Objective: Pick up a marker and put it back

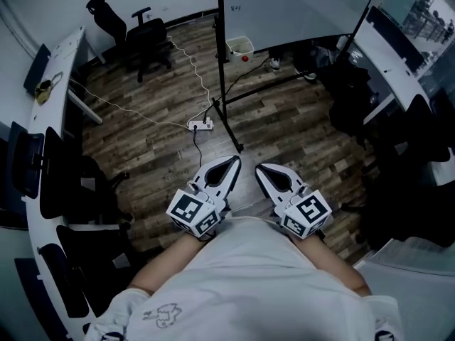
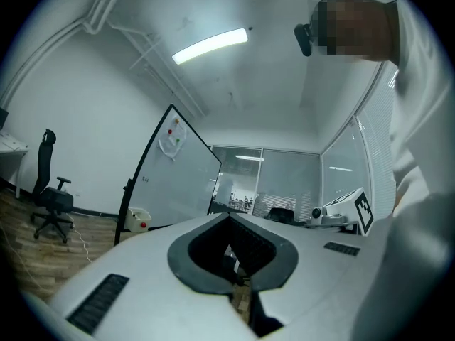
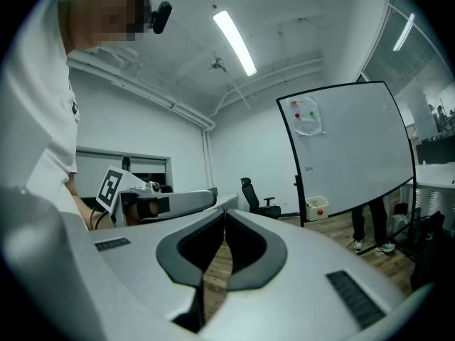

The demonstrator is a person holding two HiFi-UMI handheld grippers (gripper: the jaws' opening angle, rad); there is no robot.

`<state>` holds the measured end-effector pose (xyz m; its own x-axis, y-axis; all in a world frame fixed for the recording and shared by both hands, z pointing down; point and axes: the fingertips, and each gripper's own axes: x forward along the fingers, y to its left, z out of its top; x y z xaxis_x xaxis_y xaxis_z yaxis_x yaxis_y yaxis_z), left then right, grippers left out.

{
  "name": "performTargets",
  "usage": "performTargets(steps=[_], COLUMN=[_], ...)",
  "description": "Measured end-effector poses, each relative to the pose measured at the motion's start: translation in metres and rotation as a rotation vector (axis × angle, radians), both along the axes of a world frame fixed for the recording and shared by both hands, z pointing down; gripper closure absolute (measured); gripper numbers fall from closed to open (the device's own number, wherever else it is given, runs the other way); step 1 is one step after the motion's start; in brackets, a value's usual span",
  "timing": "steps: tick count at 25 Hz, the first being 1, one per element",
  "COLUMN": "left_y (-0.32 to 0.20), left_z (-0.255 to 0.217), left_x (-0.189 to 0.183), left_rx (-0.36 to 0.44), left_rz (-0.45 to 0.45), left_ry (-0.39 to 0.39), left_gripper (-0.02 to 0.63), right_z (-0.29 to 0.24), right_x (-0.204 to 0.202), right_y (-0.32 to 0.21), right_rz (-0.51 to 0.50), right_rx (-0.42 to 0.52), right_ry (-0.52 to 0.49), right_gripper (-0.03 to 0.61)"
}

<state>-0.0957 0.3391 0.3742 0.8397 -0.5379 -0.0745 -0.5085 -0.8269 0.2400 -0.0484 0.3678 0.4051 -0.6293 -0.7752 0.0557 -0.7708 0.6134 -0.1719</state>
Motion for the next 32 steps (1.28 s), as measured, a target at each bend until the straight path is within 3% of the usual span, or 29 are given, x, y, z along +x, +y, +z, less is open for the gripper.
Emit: performTargets(steps=[12, 25, 32], left_y=[-0.066, -0.101, -0.124], left_z=[0.006, 0.03, 0.033], left_x=[-0.045, -0.08, -0.075], left_rx=[-0.031, -0.091, -0.093], left_rz=[0.093, 0.011, -0.01], left_ry=[0.005, -0.006, -0.021], left_gripper=[0.609, 0.609, 0.609], right_z=[-0.001, 0.006, 0.008], right_x=[-0.049, -0.08, -0.073], right_y=[-0.064, -0.109, -0.135], right_rz=[0.071, 0.013, -0.005], right_rx=[-0.025, -0.033, -0.036], right_ry=[0.013, 0.009, -0.01], right_gripper=[0.566, 0.566, 0.566])
